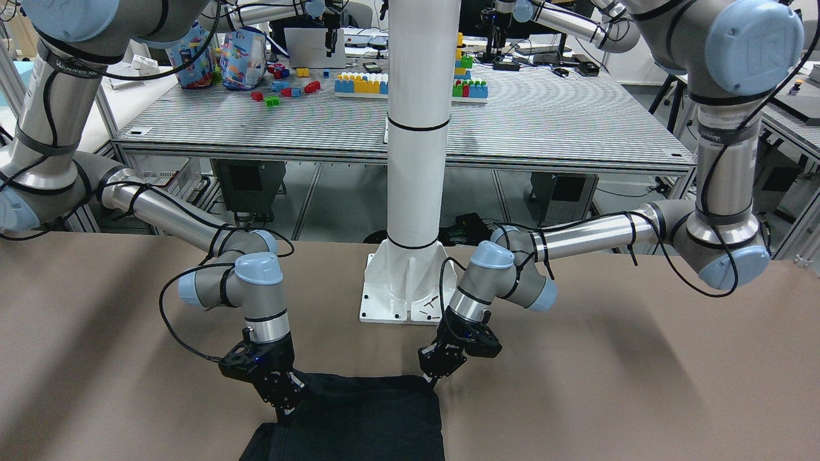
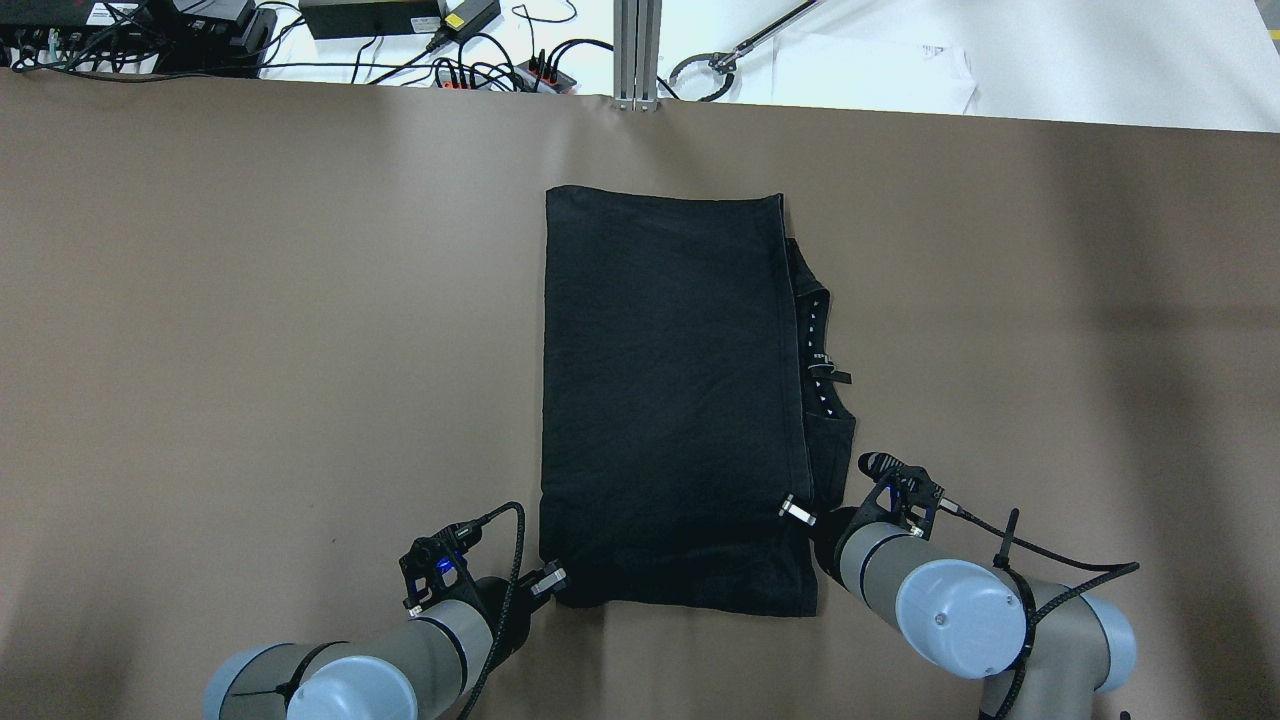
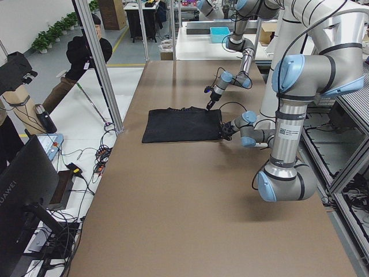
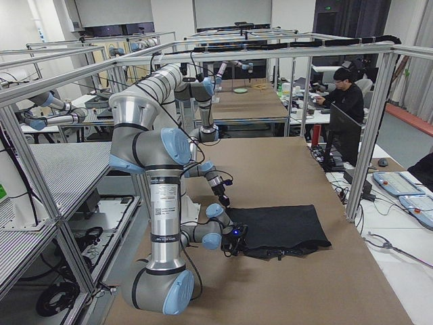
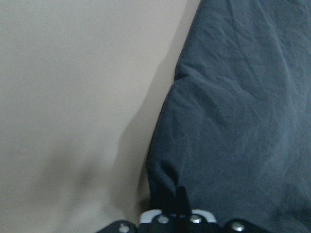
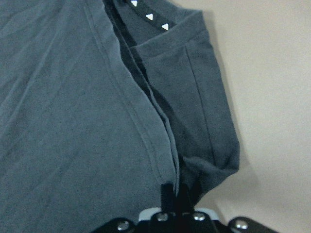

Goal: Fold clothes
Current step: 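Grasp the near corner nearest the right gripper with the right gripper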

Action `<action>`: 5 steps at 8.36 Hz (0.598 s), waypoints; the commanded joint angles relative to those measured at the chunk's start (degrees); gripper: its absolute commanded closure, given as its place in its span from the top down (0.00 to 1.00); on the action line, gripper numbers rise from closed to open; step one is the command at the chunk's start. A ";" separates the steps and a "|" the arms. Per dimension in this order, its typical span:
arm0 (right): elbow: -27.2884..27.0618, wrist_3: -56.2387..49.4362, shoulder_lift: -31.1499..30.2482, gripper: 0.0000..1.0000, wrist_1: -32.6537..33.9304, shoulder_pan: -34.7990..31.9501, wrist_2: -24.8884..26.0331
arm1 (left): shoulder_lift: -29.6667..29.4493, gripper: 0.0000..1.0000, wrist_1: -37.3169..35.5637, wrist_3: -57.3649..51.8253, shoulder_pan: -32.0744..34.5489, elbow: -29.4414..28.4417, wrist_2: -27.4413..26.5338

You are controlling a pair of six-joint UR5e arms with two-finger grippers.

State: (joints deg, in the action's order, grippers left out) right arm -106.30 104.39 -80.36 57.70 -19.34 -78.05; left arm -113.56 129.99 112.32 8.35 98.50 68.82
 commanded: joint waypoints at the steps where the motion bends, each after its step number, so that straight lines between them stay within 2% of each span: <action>1: -2.33 -0.15 -1.03 0.00 0.04 -0.08 0.01 | -0.09 0.00 0.00 -0.09 0.09 0.11 0.00; 4: -1.90 -1.03 -0.94 0.00 0.13 -0.08 -0.17 | -0.26 0.00 0.00 -0.18 0.17 0.47 0.18; 5: -1.81 -1.21 -1.64 0.52 0.13 -0.17 -0.08 | -0.26 0.00 -0.09 -0.18 0.17 0.38 0.09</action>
State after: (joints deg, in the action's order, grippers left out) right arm -108.36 103.75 -81.30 57.78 -19.43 -78.18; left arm -113.78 129.99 112.17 8.49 98.90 68.96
